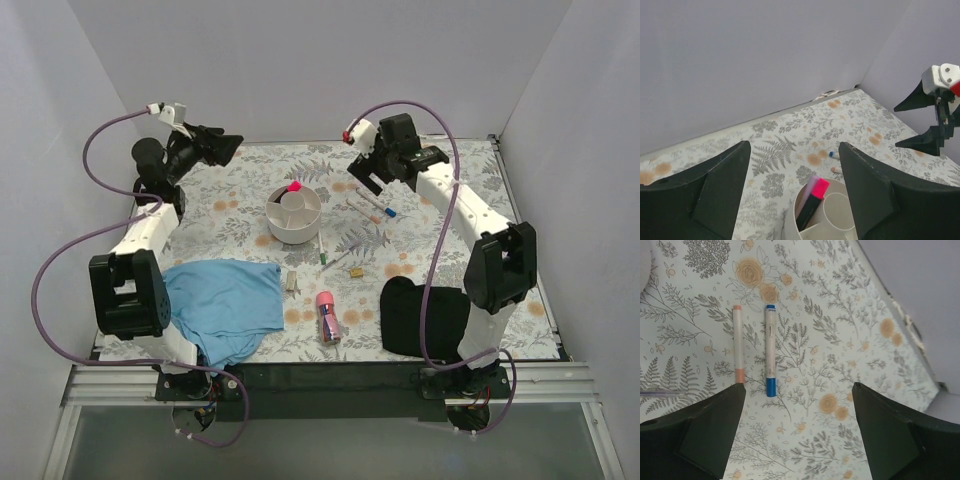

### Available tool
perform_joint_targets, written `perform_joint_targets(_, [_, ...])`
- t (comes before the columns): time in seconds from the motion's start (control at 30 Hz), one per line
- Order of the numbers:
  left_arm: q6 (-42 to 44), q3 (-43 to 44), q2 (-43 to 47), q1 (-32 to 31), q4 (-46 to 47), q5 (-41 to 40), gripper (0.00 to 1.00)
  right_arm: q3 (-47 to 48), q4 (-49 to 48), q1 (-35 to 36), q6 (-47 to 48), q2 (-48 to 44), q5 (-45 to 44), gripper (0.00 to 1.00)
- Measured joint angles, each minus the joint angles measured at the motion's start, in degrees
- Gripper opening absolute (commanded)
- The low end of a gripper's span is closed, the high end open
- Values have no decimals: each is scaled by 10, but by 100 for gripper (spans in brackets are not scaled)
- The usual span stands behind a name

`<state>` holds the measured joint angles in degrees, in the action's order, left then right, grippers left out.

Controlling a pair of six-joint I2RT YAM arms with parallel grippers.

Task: Sort the stationery into containers
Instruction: Pick up the pen from the center of the board.

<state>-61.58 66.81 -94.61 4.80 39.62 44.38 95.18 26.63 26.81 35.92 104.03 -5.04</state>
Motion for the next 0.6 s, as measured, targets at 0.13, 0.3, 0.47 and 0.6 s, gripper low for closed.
perform_joint_targets(0.13, [37,-26,40,3,-117,-45,65,26,39,-49,-58,45,56,82])
perform_joint_targets(0.3, [69,-70,56,0,-233,-97,63,2,71,-86,-95,73,117,56])
perform_joint_targets(0.47, [110,-68,56,0,-312,-135,63,-29,92,-88,-92,78,157,52])
perform_joint_targets(0.6, [144,-60,56,0,-356,-153,63,-29,90,-86,-90,89,186,51])
